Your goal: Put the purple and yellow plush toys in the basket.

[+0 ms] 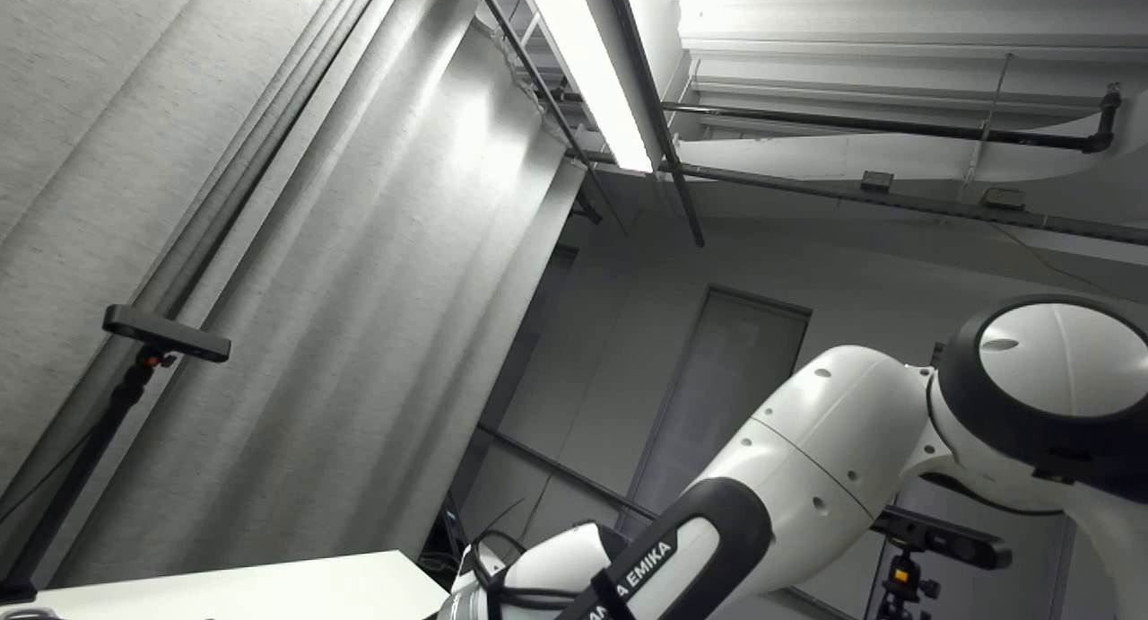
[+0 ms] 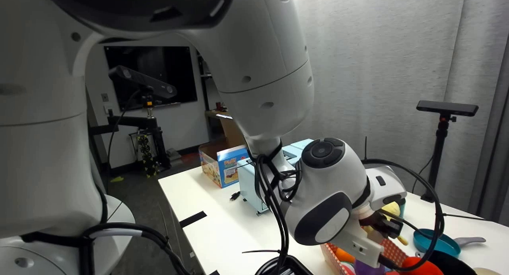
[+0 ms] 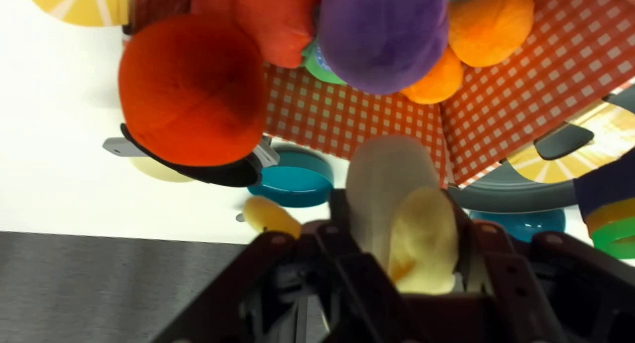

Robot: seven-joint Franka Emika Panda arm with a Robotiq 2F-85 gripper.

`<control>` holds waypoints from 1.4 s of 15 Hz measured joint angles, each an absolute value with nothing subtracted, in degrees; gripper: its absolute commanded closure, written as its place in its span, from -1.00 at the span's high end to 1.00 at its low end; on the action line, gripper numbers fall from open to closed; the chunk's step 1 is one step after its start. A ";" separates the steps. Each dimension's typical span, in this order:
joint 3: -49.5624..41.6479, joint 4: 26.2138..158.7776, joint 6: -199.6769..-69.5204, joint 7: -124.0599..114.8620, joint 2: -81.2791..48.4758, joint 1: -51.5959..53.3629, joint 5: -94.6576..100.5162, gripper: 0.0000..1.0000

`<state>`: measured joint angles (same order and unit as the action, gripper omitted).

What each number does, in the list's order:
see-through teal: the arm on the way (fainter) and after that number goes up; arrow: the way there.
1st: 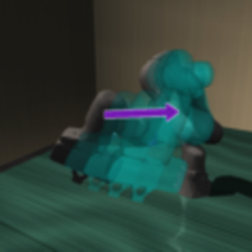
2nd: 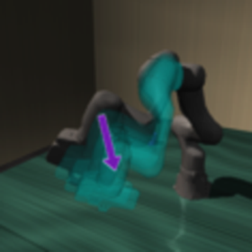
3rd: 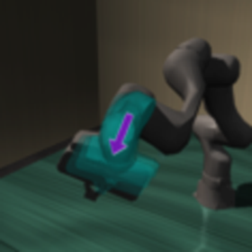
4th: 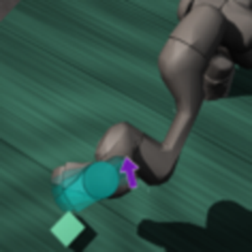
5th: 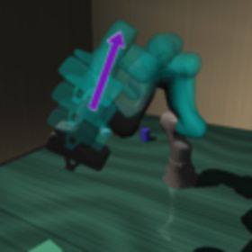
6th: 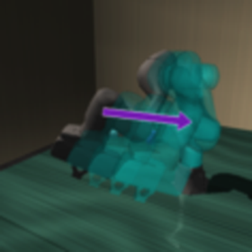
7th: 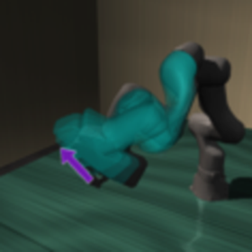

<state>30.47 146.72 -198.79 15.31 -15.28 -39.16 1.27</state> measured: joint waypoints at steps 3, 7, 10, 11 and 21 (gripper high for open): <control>25.31 147.16 -198.76 16.43 -15.24 -34.23 -0.20 0.98; 11.89 147.08 -198.72 13.11 -15.26 -21.54 2.72 1.00; 6.12 146.82 -198.54 12.28 -15.32 -15.57 2.75 1.00; 4.70 146.68 -198.46 12.10 -15.33 -14.15 2.75 1.00; 8.90 146.45 -198.34 6.50 -13.06 -14.74 4.69 1.00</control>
<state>8.90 146.45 -198.34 6.50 -13.06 -14.74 4.69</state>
